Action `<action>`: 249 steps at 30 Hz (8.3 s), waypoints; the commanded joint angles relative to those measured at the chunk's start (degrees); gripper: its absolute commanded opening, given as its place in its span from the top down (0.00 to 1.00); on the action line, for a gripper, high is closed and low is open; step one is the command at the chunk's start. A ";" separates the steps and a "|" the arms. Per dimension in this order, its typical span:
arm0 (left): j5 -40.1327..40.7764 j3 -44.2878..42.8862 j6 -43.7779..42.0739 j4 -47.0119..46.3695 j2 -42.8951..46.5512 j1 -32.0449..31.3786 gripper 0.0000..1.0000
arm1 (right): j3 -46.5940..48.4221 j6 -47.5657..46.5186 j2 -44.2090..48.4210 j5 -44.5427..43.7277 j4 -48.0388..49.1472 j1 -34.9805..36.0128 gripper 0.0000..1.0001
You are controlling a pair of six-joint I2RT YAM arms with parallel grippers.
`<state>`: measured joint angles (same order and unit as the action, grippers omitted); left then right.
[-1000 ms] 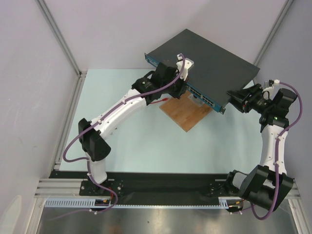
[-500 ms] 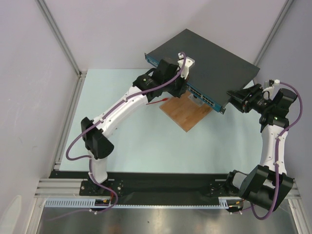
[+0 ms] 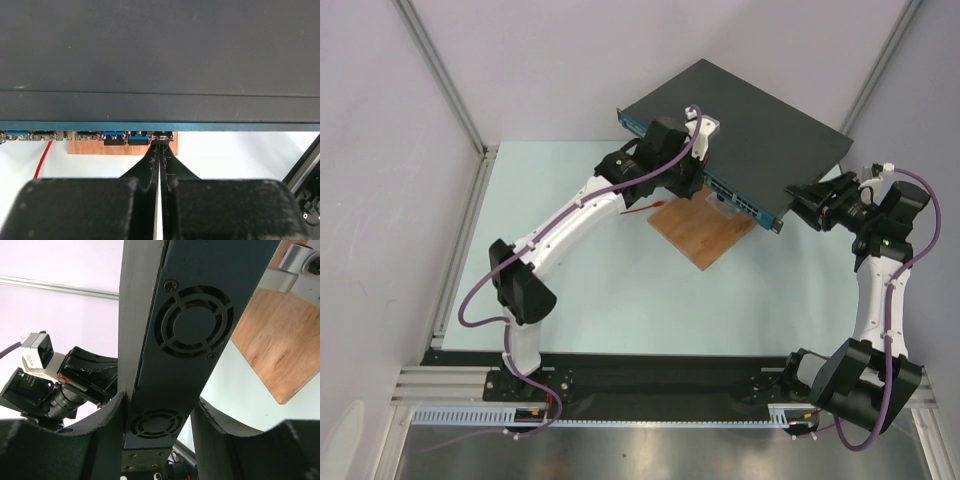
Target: Insert the plug into the switch port
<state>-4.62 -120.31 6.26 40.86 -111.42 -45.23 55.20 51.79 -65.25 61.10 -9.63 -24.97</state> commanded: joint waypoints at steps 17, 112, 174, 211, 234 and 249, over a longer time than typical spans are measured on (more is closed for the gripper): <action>-2.31 19.47 -4.40 -36.56 12.85 0.41 0.83 | 3.25 -12.50 -0.84 -2.04 -0.65 0.89 1.00; -48.55 57.64 39.00 -68.10 48.84 29.85 1.00 | 30.84 -35.27 -12.61 -16.89 0.57 59.42 0.25; -23.95 28.20 -17.77 24.45 35.83 11.49 0.30 | -14.51 -147.15 -3.83 -88.44 47.95 97.31 1.00; -20.51 26.36 -15.32 21.28 31.35 5.51 0.97 | -11.26 -144.34 -4.27 -91.33 39.16 98.45 1.00; -18.06 25.75 -9.68 8.88 33.30 7.54 1.00 | 4.03 -93.84 19.20 -74.83 -10.49 83.02 0.00; -5.84 18.28 -7.06 4.57 22.31 -2.75 1.00 | 22.33 -35.11 9.71 -28.87 -31.15 23.51 0.00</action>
<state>-12.73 -97.19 -2.33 48.25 -87.05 -46.78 75.53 2.09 -55.35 16.47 -35.07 6.46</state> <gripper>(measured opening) 0.202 0.995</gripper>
